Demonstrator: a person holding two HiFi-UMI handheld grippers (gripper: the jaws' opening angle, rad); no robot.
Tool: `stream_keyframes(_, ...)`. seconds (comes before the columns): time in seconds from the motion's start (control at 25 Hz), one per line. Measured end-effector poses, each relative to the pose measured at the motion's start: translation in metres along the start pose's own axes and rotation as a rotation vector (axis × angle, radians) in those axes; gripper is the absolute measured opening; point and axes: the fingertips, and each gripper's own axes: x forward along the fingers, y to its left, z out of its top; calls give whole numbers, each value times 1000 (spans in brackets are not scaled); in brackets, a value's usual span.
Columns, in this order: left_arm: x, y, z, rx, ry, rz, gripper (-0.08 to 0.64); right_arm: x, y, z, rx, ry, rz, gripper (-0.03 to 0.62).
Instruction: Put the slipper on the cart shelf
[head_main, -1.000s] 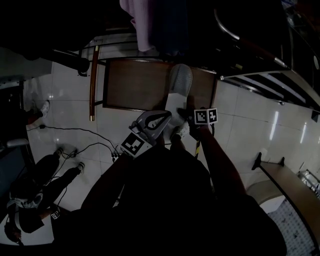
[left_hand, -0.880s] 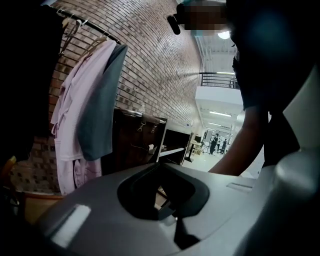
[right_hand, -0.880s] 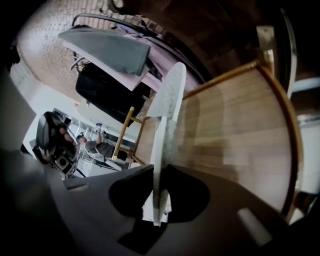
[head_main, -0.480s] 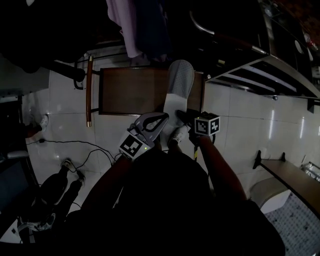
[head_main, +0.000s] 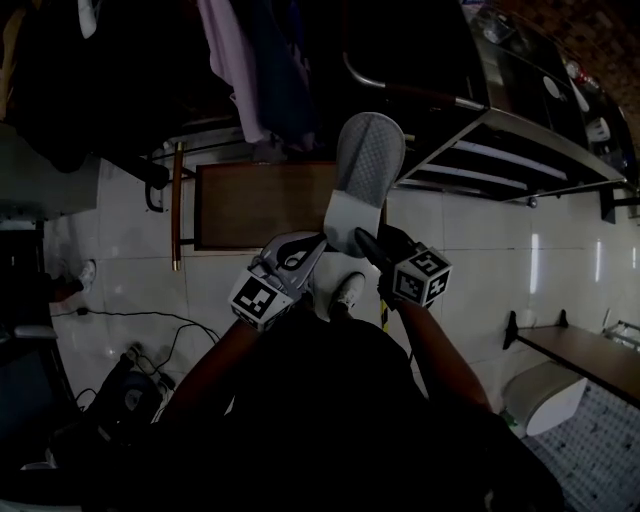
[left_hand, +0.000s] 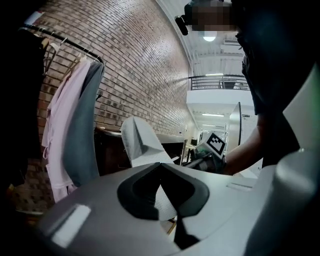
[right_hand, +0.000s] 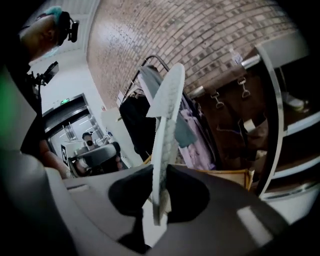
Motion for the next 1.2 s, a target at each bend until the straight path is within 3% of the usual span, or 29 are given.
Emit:
stream_keyframes(0.32,1,-10,40,20,-48,-12,2,-46,42,67,-250,-175,-29,66)
stream_keyframes(0.72,7,-21,73,62,-72,-36,2,-72,71,116,-414,-276,-64,66)
stream_keyframes(0.88,11,-21,77,106,-61,-36,0,-74,71,116,-415,-271,-65,66)
stream_keyframes(1.0,9,-19,83,90,-102,-35,1,-73,68,113,-404,-263,-66,66)
stream_keyframes(1.2,10,-17,80,95,-101,-34,2,-72,62,107,-390,-249,-79,66)
